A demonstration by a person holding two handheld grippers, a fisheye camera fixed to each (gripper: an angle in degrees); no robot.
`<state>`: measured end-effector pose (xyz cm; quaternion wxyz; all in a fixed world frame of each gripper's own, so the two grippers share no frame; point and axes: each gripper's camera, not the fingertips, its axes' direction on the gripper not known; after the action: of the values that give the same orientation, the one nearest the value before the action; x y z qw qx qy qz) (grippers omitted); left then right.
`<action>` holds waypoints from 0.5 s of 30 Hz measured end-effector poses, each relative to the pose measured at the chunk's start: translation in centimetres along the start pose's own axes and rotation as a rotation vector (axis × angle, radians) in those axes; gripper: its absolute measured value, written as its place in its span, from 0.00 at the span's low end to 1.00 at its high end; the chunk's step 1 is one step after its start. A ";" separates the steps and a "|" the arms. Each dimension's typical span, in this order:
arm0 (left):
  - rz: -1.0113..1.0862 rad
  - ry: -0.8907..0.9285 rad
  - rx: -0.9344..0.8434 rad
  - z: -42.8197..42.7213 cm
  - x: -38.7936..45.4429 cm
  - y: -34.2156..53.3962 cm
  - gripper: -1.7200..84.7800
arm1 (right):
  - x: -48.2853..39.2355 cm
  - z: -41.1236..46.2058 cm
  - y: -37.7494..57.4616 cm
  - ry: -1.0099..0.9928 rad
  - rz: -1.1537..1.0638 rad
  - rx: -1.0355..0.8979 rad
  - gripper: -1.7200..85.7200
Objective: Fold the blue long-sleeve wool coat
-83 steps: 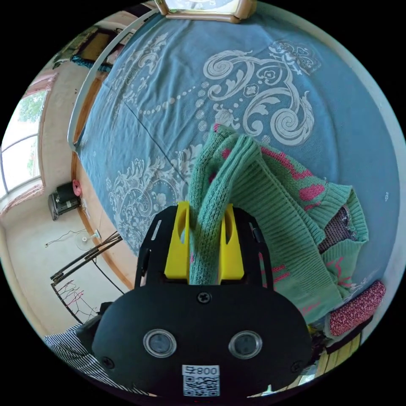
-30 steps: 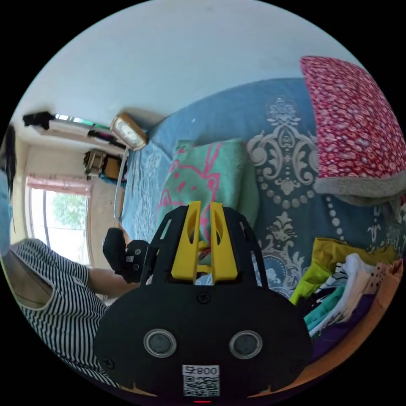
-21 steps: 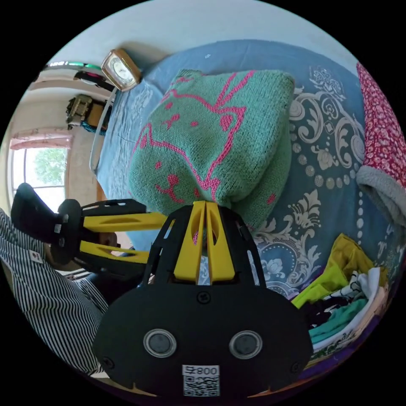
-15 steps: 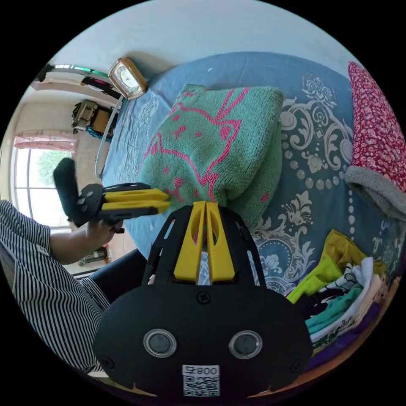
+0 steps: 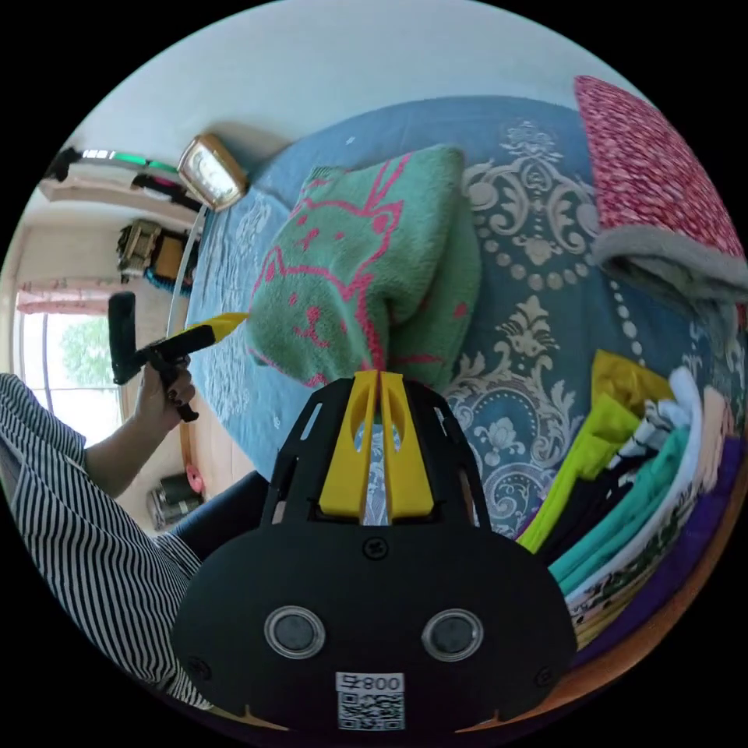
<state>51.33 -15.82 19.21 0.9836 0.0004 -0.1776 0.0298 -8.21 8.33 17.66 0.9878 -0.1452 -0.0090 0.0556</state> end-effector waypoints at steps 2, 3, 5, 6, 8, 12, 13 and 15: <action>-0.150 0.092 -0.031 1.4 -6.1 0.8 0.23 | 1.8 -0.1 1.3 -0.001 0.053 -0.002 0.13; -0.177 0.117 -0.036 1.9 -7.4 1.1 0.23 | 2.9 0.1 1.9 -0.029 0.081 -0.010 0.15; -0.238 0.227 -0.055 4.0 -11.5 2.0 0.25 | 4.6 0.4 2.7 -0.090 0.125 0.003 0.16; -0.250 0.258 -0.055 4.6 -12.4 2.2 0.25 | 5.6 0.9 3.2 -0.105 0.147 0.000 0.17; -0.283 0.417 -0.043 6.6 -15.7 2.9 0.25 | 7.2 2.0 3.9 -0.134 0.183 -0.020 0.18; -0.319 0.570 -0.056 9.5 -20.2 3.8 0.25 | 10.7 4.0 6.2 -0.253 0.252 -0.023 0.20; -0.317 0.622 -0.054 10.2 -21.4 4.0 0.25 | 11.6 4.5 6.8 -0.290 0.265 -0.025 0.20; -0.302 0.664 -0.044 10.9 -22.8 4.2 0.26 | 12.8 5.1 7.6 -0.359 0.284 -0.019 0.20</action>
<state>25.95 -13.08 21.46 0.9808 -0.0043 0.1527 -0.1212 3.56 18.45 20.42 0.9512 -0.1420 -0.1645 0.2190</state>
